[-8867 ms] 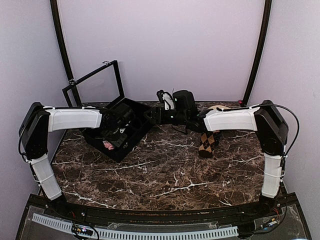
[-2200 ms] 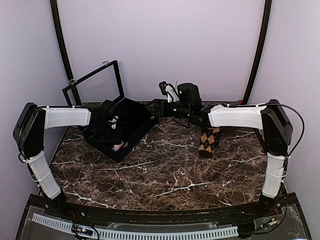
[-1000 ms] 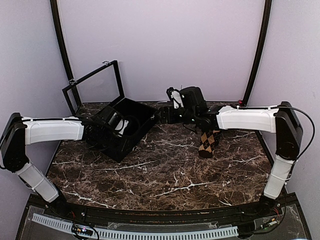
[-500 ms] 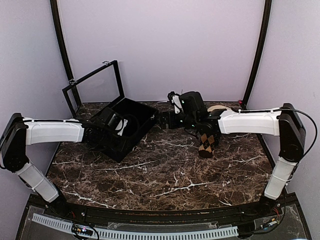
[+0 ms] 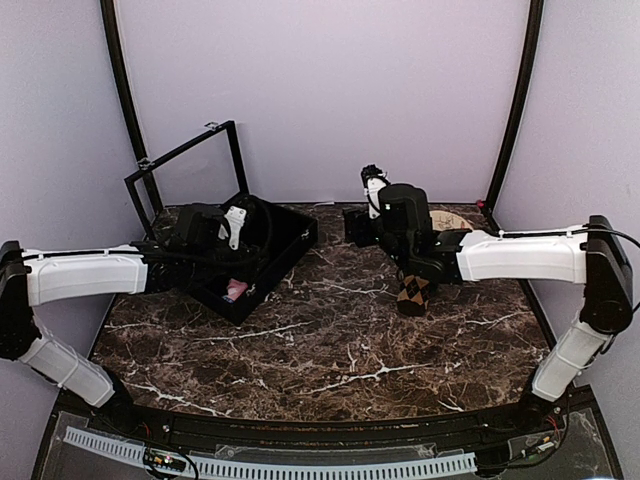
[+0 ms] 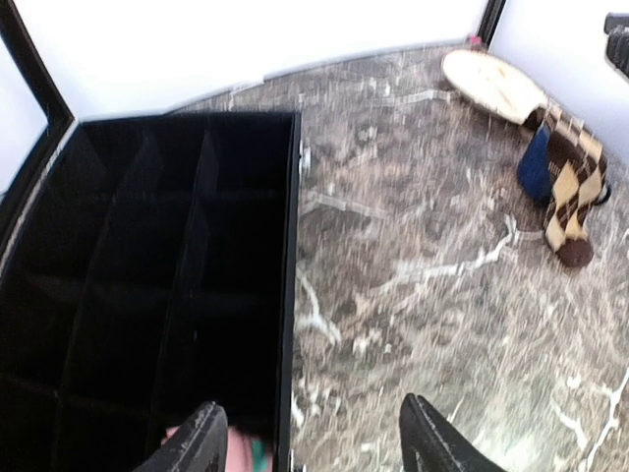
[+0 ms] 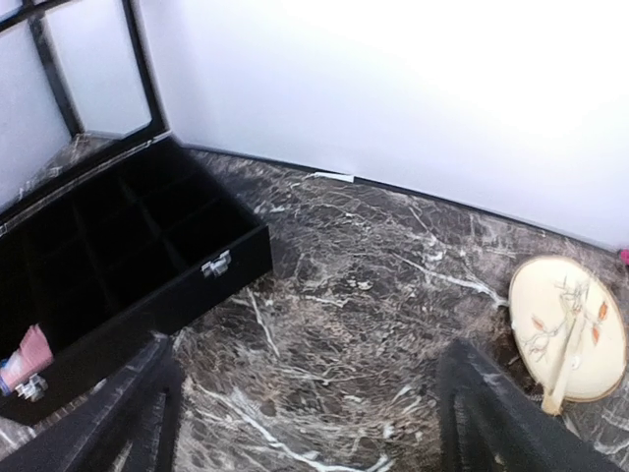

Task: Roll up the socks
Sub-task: Move the storage box to the center of the board.

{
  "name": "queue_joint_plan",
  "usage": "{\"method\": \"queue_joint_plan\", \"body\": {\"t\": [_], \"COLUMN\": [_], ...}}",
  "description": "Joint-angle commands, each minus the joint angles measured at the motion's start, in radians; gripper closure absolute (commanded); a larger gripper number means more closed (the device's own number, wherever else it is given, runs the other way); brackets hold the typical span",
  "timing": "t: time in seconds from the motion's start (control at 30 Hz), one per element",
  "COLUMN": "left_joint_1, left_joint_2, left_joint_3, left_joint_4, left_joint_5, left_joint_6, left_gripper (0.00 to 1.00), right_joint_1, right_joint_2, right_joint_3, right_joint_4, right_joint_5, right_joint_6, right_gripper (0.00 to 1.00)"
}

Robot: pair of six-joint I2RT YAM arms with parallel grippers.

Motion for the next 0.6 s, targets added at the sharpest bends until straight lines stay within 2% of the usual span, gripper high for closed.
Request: {"method": "queue_joint_plan", "body": {"t": [0.0, 0.1, 0.17, 0.33, 0.47, 0.57], "left_joint_1": [0.001, 0.004, 0.007, 0.006, -0.015, -0.054], "left_joint_2": [0.011, 0.021, 0.011, 0.007, 0.019, 0.038], "left_joint_3": [-0.017, 0.007, 0.001, -0.028, -0.038, -0.041], "left_joint_4": [0.150, 0.132, 0.146, 0.137, 0.130, 0.154], "left_joint_5": [-0.013, 0.001, 0.032, -0.002, 0.002, -0.013], "left_joint_6": [-0.011, -0.048, -0.033, -0.015, 0.020, 0.045], "left_gripper": [0.38, 0.43, 0.46, 0.34, 0.22, 0.20], "right_joint_1": [-0.006, -0.008, -0.008, -0.010, -0.008, -0.007], "right_joint_2": [-0.029, -0.036, -0.037, -0.037, -0.113, -0.135], "right_joint_3": [-0.032, -0.065, -0.045, 0.005, -0.068, -0.114], "right_joint_4": [0.117, 0.120, 0.020, -0.275, -0.411, -0.512], "right_joint_5": [0.097, 0.093, 0.111, 0.140, 0.162, 0.164], "right_joint_6": [-0.050, -0.013, 0.044, 0.264, 0.433, 0.530], "right_gripper": [0.23, 0.24, 0.23, 0.19, 0.18, 0.18]}}
